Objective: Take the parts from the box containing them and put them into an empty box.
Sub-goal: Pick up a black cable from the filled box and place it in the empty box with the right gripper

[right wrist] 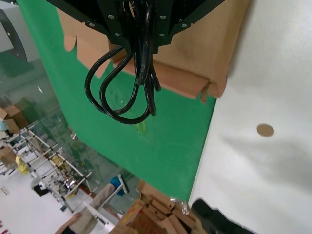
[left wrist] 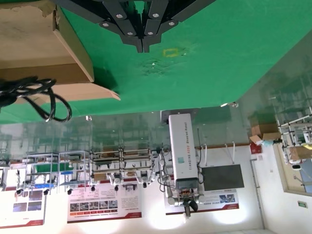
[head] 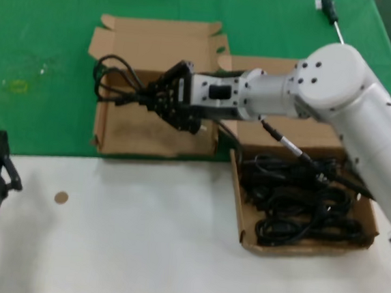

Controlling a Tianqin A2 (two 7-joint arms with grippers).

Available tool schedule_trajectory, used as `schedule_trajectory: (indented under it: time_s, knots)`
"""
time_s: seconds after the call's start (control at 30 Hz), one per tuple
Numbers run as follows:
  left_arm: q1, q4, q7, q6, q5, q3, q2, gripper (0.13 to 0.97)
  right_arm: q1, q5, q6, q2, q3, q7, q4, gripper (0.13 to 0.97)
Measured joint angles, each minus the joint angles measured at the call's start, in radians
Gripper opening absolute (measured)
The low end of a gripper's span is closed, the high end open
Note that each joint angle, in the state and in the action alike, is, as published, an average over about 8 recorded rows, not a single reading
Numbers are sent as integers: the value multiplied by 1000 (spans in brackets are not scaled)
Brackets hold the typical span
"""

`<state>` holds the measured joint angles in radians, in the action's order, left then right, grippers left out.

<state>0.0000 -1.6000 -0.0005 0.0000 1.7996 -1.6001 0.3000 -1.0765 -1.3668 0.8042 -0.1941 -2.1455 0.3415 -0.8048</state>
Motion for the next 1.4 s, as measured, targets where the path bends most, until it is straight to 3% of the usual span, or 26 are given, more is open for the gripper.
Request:
schedule_trajectory:
  time_s: [0.43,0.73,1.1,1.4]
  knots:
    - [0,0,0,0,0,0,0,152,-119,-33,-72,116,32,213,346,218]
    - [0,0,0,0,0,0,0,152,-170,-59,-96,153,65,330,491,217]
    - [0,0,0,0,0,0,0,152,-175,-64,-108,162,80,368,523,228]
    - [0,0,0,0,0,0,0,152,-149,-49,-103,147,70,331,465,307]
